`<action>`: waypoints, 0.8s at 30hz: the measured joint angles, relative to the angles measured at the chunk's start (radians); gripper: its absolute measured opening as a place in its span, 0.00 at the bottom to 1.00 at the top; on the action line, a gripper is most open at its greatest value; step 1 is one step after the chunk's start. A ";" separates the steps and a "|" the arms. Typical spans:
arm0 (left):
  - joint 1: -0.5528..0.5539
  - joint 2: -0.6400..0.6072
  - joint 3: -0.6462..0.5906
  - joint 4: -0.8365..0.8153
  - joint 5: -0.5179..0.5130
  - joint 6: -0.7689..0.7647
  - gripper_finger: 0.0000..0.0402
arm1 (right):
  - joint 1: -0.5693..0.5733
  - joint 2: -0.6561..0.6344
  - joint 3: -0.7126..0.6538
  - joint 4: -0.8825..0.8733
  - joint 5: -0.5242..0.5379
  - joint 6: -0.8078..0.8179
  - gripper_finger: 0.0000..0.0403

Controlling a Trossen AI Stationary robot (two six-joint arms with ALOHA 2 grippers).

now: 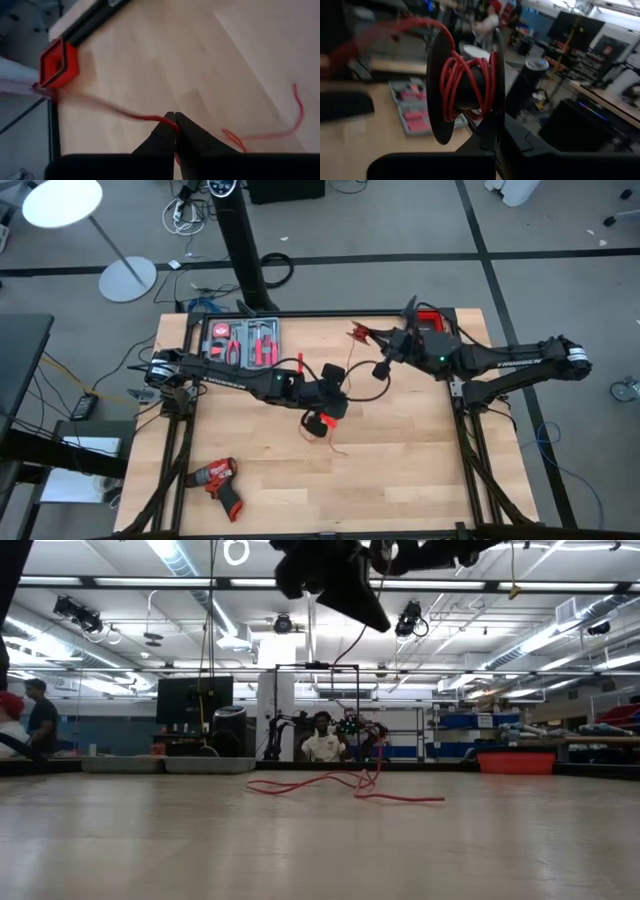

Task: Coil cords
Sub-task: Coil the red wire on the black spool

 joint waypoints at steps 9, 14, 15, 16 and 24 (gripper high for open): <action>-0.010 -0.002 0.000 0.007 -0.030 -0.189 0.25 | 0.069 -0.012 0.000 -0.152 0.183 -0.019 0.00; -0.014 -0.030 0.000 -0.064 -0.074 -0.209 0.26 | 0.110 -0.048 0.000 -0.211 0.268 -0.036 0.00; -0.015 -0.041 0.000 -0.074 -0.085 -0.210 0.26 | 0.120 -0.056 -0.002 -0.208 0.286 -0.036 0.00; -0.016 -0.049 0.000 -0.086 -0.101 -0.210 0.26 | 0.130 -0.067 -0.009 -0.205 0.303 -0.037 0.00; -0.005 -0.152 0.000 -0.172 -0.362 -0.170 0.25 | 0.206 -0.116 -0.082 -0.206 0.335 -0.073 0.00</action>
